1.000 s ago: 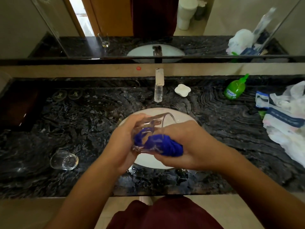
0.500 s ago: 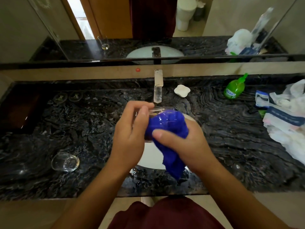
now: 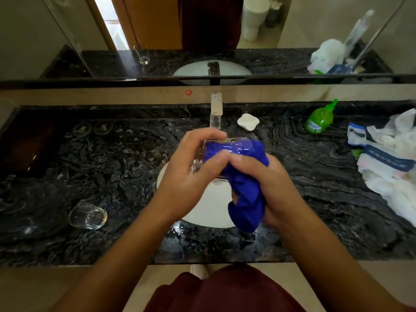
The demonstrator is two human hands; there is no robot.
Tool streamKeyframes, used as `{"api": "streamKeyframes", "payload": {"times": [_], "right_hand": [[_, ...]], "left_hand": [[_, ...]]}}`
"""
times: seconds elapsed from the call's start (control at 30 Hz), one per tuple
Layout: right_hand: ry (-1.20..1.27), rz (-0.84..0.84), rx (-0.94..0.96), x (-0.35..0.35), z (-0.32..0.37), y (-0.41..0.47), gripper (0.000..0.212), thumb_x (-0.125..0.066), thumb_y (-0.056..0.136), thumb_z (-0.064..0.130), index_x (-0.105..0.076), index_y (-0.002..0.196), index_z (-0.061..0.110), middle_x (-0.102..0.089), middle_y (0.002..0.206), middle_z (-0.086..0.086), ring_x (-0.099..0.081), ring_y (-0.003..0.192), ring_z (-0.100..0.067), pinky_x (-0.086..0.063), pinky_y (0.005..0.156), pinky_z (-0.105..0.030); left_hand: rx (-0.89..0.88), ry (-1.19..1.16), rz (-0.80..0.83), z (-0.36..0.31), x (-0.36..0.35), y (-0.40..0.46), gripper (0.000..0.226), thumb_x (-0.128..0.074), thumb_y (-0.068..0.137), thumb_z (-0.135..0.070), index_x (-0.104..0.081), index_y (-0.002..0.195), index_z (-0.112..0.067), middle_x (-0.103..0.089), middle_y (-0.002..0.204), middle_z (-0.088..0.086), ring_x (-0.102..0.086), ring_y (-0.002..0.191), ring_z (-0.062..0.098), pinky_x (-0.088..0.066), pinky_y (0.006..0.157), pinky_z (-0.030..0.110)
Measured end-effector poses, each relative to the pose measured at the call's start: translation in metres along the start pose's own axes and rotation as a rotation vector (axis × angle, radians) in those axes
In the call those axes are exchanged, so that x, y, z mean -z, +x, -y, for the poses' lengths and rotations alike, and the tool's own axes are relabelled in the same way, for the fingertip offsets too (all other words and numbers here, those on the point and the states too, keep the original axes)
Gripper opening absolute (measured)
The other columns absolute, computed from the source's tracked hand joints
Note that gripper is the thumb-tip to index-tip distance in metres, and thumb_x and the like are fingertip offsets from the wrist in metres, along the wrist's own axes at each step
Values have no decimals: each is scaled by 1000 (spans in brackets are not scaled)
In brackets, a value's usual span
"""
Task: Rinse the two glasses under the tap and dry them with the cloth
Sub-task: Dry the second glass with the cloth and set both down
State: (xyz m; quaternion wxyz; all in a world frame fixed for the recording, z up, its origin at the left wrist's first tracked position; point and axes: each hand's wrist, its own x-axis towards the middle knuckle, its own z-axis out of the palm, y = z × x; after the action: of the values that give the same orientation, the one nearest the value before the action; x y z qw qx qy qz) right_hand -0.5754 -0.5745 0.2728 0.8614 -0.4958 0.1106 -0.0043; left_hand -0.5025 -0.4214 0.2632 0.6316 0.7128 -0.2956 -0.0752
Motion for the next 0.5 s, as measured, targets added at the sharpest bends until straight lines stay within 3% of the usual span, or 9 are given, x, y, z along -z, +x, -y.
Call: {"api": "streamKeyframes", "payload": {"times": [0.1, 0.23, 0.37, 0.43, 0.5], "right_hand": [[32, 59, -75, -3, -3, 0, 11, -72, 85, 21, -82, 82, 25, -71, 65, 2, -63, 50, -9, -51, 47, -21], [-401, 156, 217, 0, -9, -7, 14, -81, 81, 21, -76, 92, 27, -72, 71, 8, -67, 62, -6, -52, 63, -19], [-1163, 210, 604, 2, -5, -4, 16, -79, 87, 27, -74, 100, 18, -67, 78, 11, -61, 67, -9, -48, 68, -20], [-1380, 262, 619, -1, -3, -1, 23, -78, 87, 29, -74, 104, 14, -73, 83, 2, -64, 71, -19, -54, 67, -33], [-1439, 303, 585, -1, 0, 4, 23, -80, 89, 28, -74, 104, 13, -73, 82, -3, -64, 70, -24, -54, 65, -41]], "left_hand": [[-105, 113, -63, 5, -2, -4, 21, -50, 101, -41, -59, 118, -33, -66, 116, 4, -67, 102, 23, -57, 85, 45], [-91, 1, -161, -2, -2, 0, 23, -44, 105, -36, -67, 106, -36, -72, 105, -4, -69, 92, 20, -57, 77, 35], [267, -288, -181, -6, 3, 8, 31, -50, 101, -35, -76, 87, -28, -77, 91, 1, -72, 81, 20, -58, 69, 28], [497, -401, -152, -6, 4, 10, 33, -55, 101, -37, -79, 80, -26, -78, 85, 6, -73, 77, 20, -58, 65, 29], [623, -451, -152, -5, 6, 10, 36, -59, 101, -39, -80, 74, -28, -78, 81, 2, -72, 71, 15, -56, 57, 27]]}}
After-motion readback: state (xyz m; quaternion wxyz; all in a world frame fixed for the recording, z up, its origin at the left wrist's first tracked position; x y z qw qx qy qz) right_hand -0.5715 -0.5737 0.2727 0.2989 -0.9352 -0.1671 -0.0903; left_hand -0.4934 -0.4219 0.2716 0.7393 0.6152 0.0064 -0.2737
